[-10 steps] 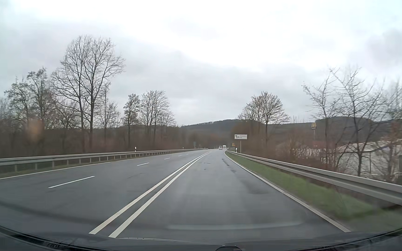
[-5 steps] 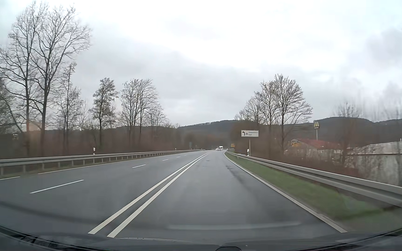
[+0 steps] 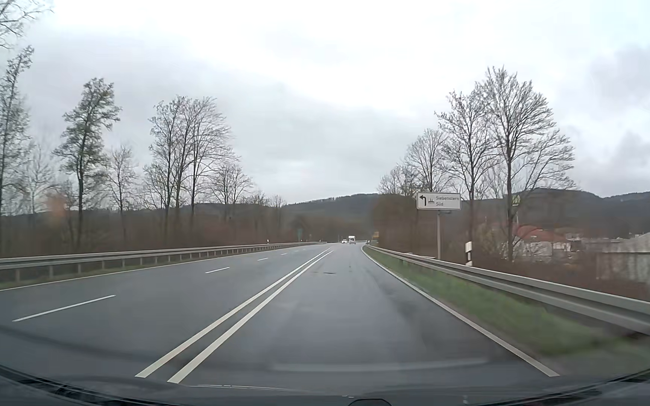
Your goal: Follow the waypoints while adhering to traffic rules and regulations
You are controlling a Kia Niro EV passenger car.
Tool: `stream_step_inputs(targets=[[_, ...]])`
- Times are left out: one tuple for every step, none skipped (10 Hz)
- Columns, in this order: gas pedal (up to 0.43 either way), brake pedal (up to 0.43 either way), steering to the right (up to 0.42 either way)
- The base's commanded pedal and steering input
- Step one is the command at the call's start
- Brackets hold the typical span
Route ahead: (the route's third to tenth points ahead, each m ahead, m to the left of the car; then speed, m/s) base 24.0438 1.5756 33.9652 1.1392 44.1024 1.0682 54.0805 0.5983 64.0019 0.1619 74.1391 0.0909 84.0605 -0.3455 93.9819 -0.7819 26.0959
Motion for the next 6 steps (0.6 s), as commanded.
stream_step_inputs(targets=[[0.000, 0.000, 0.005], [0.000, 0.000, 0.005], [0.000, 0.000, 0.005], [0.000, 0.000, 0.005], [0.000, 0.000, 0.004], [0.000, 0.000, 0.005]])
